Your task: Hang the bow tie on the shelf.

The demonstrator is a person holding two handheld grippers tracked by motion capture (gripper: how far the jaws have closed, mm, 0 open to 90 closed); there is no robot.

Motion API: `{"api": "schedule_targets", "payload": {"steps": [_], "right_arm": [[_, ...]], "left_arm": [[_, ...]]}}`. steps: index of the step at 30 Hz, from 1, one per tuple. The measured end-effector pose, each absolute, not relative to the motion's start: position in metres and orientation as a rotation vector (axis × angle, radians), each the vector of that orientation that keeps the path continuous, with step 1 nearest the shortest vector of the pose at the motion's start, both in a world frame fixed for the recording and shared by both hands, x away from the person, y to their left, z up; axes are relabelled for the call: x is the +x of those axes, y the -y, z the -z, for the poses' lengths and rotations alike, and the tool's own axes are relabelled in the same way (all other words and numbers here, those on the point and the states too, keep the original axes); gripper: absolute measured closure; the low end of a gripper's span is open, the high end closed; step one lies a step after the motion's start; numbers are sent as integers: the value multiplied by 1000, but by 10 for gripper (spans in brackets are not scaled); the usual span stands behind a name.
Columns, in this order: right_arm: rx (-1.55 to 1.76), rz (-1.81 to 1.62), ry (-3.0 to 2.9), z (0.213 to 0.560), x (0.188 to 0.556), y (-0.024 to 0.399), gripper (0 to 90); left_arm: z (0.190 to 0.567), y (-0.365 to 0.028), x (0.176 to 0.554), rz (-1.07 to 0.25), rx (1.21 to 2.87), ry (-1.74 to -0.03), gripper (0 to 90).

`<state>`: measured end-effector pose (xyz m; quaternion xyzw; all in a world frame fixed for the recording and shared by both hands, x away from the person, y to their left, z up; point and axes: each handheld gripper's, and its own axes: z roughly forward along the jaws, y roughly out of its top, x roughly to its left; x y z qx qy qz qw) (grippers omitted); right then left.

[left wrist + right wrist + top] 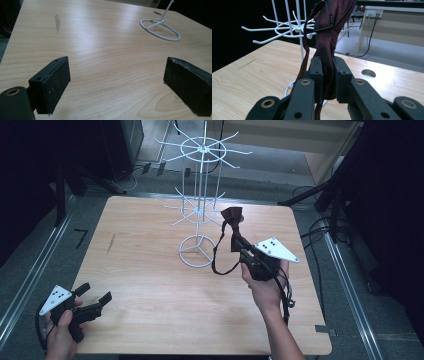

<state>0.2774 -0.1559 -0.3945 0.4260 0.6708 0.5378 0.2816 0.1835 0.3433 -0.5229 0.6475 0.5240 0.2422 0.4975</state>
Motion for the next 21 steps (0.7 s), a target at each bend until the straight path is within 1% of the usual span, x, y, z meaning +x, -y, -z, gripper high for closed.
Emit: {"api": "schedule_targets", "payload": {"steps": [21], "right_arm": [[1215, -1375, -1865, 424, 298, 142, 807]], "left_arm": [[523, -344, 183, -586, 1569, -1268, 76]]}}
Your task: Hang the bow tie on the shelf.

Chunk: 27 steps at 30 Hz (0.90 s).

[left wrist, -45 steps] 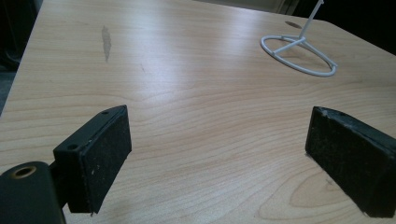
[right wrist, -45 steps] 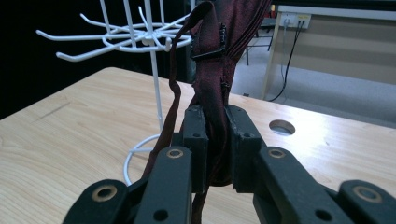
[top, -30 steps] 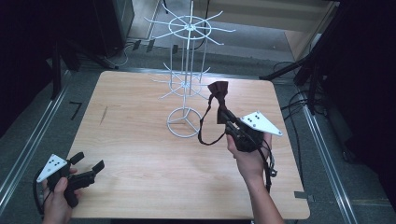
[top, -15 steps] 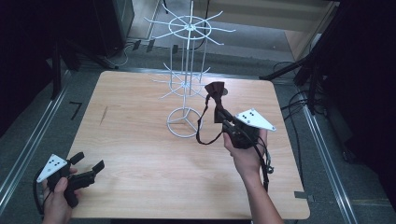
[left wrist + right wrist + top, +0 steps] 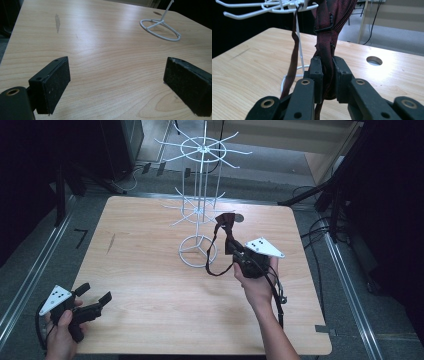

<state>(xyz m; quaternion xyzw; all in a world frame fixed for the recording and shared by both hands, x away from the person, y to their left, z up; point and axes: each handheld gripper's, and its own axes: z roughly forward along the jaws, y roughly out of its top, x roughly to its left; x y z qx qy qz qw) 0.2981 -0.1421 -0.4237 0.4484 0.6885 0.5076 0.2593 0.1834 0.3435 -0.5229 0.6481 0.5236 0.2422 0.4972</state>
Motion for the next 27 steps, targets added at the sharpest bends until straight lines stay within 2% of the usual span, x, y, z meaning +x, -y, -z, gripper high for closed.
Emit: {"api": "schedule_targets", "payload": {"steps": [27], "right_arm": [[1298, -1334, -1929, 449, 316, 128, 803]], "left_arm": [[523, -343, 184, -591, 1574, -1266, 76]]}}
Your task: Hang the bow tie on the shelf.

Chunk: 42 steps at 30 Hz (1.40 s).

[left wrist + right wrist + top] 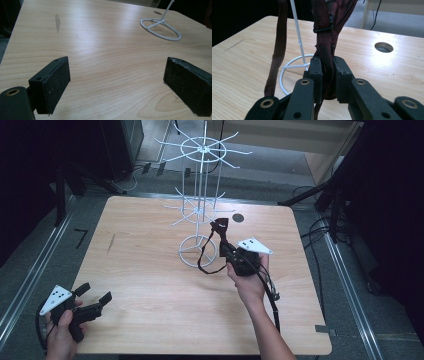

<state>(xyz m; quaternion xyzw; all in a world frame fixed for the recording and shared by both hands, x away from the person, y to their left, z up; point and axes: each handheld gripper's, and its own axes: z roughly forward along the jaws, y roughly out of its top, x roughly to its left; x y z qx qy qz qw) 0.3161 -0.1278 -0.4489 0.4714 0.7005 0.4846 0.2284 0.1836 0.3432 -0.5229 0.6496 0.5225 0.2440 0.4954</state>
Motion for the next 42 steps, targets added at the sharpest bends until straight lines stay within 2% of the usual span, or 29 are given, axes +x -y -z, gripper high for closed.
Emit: {"api": "schedule_targets", "payload": {"steps": [26, 32, 38, 40, 42], "right_arm": [[1420, -1331, -2036, 481, 338, 116, 774], [1419, -1335, -2067, 482, 339, 117, 702], [1388, -1335, -2086, 481, 338, 120, 551], [1389, -1335, -2086, 481, 337, 121, 532], [1370, -1338, -2089, 480, 336, 124, 458]], "left_arm": [[523, -343, 184, -588, 1572, -1265, 76], [523, -343, 184, -590, 1573, -1264, 76], [523, -343, 184, -590, 1574, -1266, 76], [523, -343, 184, -590, 1573, -1265, 76], [523, -343, 184, -590, 1574, -1266, 76]]}}
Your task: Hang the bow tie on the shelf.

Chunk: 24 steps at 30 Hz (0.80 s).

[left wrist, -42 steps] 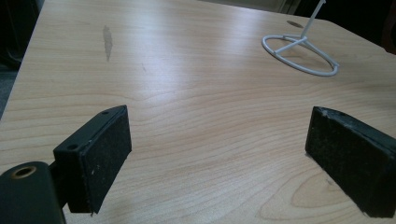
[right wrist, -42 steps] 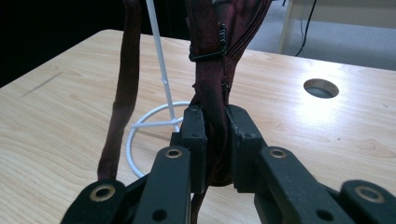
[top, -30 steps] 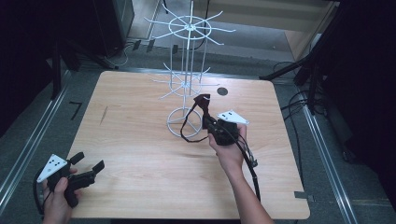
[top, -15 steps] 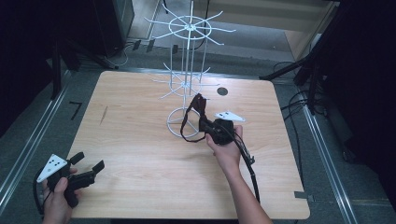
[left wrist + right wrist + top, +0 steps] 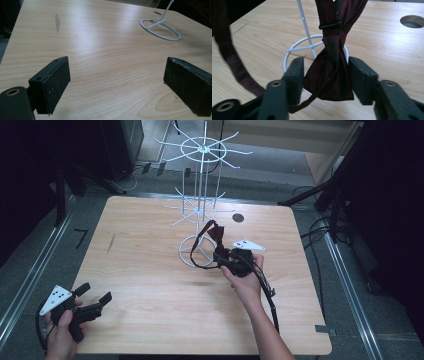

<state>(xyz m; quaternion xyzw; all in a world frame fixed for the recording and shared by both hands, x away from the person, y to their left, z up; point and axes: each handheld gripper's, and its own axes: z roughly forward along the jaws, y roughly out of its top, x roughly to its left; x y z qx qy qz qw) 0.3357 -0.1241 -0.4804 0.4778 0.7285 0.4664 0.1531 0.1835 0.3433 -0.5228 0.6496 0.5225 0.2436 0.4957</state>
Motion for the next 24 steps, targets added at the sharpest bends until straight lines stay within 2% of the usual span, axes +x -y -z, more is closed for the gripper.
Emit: {"api": "schedule_targets", "payload": {"steps": [10, 24], "right_arm": [[1329, -1351, -2032, 472, 327, 140, 316], [1291, -1396, -1980, 459, 316, 146, 284]], "left_arm": [[523, -343, 184, -592, 1575, -1267, 76], [523, -343, 184, -591, 1574, -1268, 76]]}}
